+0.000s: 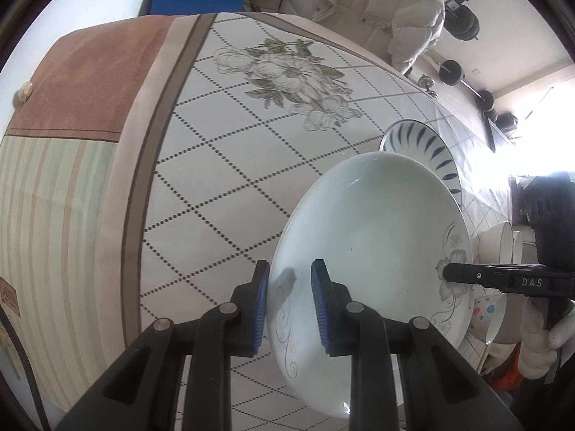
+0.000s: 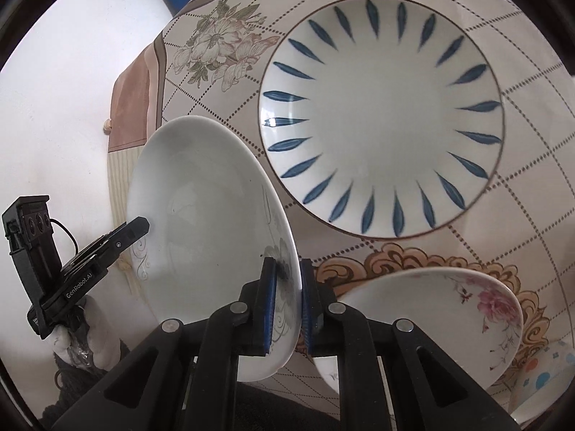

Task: Organize plates and bowls
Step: 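Lift the white plate with both grippers and carry it over the pink-flower plate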

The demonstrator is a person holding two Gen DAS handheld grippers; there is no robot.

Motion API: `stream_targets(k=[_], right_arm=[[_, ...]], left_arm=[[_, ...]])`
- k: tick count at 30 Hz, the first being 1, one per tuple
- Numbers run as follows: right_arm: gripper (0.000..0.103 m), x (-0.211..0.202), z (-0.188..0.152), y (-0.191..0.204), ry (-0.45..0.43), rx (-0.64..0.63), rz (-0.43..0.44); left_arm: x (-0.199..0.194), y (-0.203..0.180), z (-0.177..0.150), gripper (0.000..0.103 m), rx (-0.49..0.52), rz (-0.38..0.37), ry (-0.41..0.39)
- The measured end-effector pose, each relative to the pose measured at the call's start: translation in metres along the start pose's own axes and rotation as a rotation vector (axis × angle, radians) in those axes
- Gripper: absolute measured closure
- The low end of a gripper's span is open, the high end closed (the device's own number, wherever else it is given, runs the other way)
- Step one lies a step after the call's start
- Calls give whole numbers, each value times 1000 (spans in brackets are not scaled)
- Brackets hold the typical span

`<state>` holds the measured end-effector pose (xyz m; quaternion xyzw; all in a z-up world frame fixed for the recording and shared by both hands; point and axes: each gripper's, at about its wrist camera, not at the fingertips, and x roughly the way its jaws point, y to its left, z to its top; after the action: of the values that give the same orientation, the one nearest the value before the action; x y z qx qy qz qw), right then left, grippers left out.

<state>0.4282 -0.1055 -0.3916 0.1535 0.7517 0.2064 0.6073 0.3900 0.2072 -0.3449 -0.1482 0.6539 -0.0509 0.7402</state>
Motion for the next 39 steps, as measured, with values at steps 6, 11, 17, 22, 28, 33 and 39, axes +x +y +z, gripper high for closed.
stream_targets(k=[6,11,17,22,28,33,39], right_arm=[[89,-43,-36,-47,-66,68,-13],[89,-63,-65,-90,-109,124,-8],[89,-69,-93,-128,-130,180,-1],[89,-58,-103,-147,-119,191,0],[89,-42,-106,-157,-102,187,-13],[89,-26,-104,-156,-86,172,-28],[89,-18,-103,-155,-86,151,-46]], left_arm=[[13,-68,-7,82,98,-24,24],[28,-115,-14,82,162,-35,44],[48,-155,-26,82,229,-17,75],[62,-170,-36,82,242,-4,100],[82,-172,-48,82,244,30,137],[95,-172,-57,82,256,67,157],[102,-177,-66,82,288,127,162]])
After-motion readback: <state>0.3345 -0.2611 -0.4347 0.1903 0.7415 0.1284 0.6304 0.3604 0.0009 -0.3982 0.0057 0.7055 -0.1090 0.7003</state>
